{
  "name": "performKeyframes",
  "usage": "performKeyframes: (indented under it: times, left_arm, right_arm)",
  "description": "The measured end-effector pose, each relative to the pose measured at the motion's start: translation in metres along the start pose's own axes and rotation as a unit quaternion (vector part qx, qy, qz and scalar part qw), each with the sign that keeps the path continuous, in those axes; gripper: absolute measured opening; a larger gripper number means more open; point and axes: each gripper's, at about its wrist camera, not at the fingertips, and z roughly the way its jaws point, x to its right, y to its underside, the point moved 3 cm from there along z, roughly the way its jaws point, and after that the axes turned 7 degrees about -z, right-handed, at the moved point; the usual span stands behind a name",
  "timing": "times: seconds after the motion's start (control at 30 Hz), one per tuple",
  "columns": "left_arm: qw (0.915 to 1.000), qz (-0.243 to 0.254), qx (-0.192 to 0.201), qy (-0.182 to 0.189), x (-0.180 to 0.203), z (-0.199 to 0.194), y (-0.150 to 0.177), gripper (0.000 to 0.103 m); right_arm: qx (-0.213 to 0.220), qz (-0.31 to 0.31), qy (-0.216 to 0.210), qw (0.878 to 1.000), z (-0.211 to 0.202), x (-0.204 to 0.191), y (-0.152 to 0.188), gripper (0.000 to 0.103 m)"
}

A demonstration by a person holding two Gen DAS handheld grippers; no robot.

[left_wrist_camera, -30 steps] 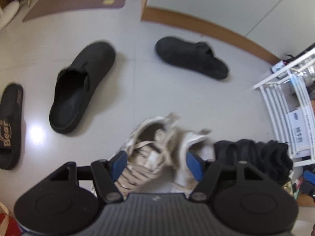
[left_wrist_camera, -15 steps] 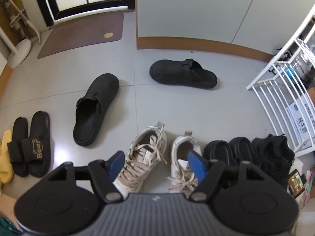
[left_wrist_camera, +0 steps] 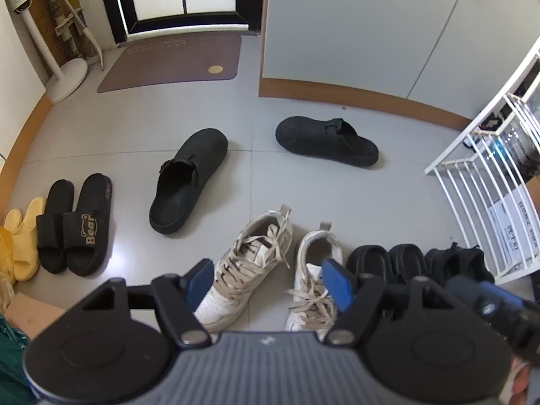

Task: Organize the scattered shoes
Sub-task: 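Move the right tool down to the patterned sneaker's laces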

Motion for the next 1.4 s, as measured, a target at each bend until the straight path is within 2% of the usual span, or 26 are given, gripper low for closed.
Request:
performKeyframes:
  times: [0.1,0.2,0.37,0.5,0.6,0.7,0.9,1.03,1.27,1.4]
  left_arm:
    - [0.9998,-0.006,-0.009,0.015,-0.003,0.015,0.002,0.074]
    - [0.9999,0.012,-0.005,0.006,-0.003,0.028,0.002,0.074]
    - [0.9998,0.013,-0.011,0.006,-0.012,0.045,-0.001,0.074]
    - [0.9996,-0.026,-0.006,0.006,-0.031,0.054,-0.005,0.074]
    - [0.9982,-0.060,-0.005,-0.006,-0.044,0.060,-0.009,0.074]
    - [0.9970,-0.073,-0.022,-0.009,-0.052,0.070,-0.009,0.074]
    - [0.9959,-0.072,-0.054,-0.001,-0.061,0.085,-0.019,0.074]
    - [0.9956,-0.079,-0.051,0.004,-0.070,0.084,-0.029,0.074]
    - [0.9949,-0.087,-0.051,-0.003,-0.083,0.091,-0.038,0.074]
    - [0.9937,-0.089,-0.063,-0.022,-0.096,0.106,-0.037,0.073]
  right_arm:
    - [0.009,-0.017,0.003,1.000,0.010,-0.006,0.009,0.088]
    - [0.013,-0.019,-0.012,1.000,0.020,-0.011,0.018,0.088]
    - [0.017,-0.050,-0.033,0.998,0.052,-0.032,0.031,0.088]
    - [0.022,-0.059,-0.033,0.997,0.076,-0.040,0.039,0.088]
    - [0.019,-0.053,-0.035,0.998,0.096,-0.039,0.045,0.088]
    - [0.011,-0.035,-0.047,0.998,0.118,-0.033,0.052,0.088]
    - [0.013,-0.015,-0.055,0.998,0.153,-0.028,0.060,0.088]
    - [0.004,-0.003,-0.064,0.998,0.183,-0.029,0.068,0.078]
    - [0.012,0.015,-0.068,0.998,0.201,-0.034,0.081,0.077]
    - [0.013,0.017,-0.055,0.998,0.208,-0.032,0.093,0.077]
